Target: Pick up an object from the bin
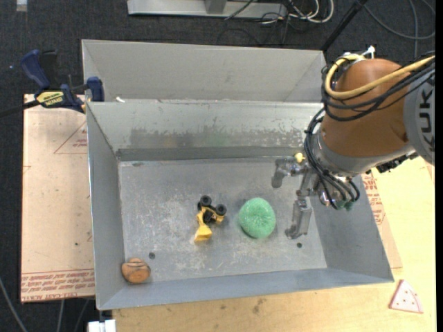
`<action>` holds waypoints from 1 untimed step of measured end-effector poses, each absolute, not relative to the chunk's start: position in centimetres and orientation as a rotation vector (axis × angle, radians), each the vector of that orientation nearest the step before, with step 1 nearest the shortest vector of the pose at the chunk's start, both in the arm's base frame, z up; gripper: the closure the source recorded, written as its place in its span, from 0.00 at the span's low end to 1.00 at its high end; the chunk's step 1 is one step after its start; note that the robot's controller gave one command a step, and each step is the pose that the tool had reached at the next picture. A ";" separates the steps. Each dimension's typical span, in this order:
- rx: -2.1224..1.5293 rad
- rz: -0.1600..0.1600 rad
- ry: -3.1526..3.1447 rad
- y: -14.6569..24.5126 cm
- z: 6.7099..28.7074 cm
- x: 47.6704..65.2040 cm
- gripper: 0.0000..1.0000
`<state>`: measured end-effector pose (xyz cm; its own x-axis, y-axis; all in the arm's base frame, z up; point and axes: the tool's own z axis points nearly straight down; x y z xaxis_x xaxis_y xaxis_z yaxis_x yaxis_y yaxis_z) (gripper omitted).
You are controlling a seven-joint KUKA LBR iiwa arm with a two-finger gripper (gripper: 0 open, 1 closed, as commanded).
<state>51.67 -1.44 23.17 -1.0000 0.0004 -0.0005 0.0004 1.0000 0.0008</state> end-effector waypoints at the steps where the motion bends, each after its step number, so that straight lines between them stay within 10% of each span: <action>1: -0.007 0.001 3.132 -1.3 18.6 53.0 0.00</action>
Offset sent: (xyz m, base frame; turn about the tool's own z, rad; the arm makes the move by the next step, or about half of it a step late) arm 0.0312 0.0068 -0.1438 -0.0269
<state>53.00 -1.30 18.60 -0.9999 -0.0046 -0.0094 -0.0046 1.0000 0.0004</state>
